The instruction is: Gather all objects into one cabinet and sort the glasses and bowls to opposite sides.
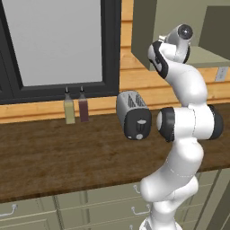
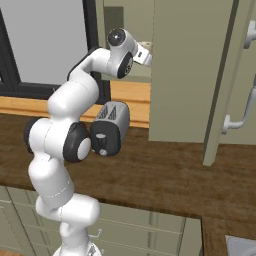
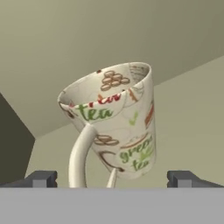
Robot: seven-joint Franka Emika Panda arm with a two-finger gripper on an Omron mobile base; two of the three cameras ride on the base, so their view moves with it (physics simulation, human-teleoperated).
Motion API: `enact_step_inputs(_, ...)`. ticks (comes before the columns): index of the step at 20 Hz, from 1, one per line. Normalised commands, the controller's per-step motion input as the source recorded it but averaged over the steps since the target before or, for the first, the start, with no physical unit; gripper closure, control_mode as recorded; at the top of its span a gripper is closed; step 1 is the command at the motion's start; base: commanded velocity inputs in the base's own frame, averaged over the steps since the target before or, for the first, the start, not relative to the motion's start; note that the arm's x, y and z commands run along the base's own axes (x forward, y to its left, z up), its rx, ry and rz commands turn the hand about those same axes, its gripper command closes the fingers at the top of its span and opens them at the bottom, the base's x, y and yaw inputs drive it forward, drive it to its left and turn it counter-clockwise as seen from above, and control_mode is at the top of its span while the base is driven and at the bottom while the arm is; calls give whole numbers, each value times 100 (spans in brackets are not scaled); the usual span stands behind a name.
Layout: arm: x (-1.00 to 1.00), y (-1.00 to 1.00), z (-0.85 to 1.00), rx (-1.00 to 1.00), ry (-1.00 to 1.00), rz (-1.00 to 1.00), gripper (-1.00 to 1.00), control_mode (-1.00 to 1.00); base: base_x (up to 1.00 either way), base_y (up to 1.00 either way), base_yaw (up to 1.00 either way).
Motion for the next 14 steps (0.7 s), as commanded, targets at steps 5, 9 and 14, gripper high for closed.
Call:
enact_step_inputs(5,31,0,-4,0,5,0,-100,-100,0,0,0)
enact_step_inputs(9,39,-1,-8,0,6,-2,-100,-100,0,0,0)
enact_step_inputs(14,50,0,-22,0,6,-11,-100,-100,0,0,0)
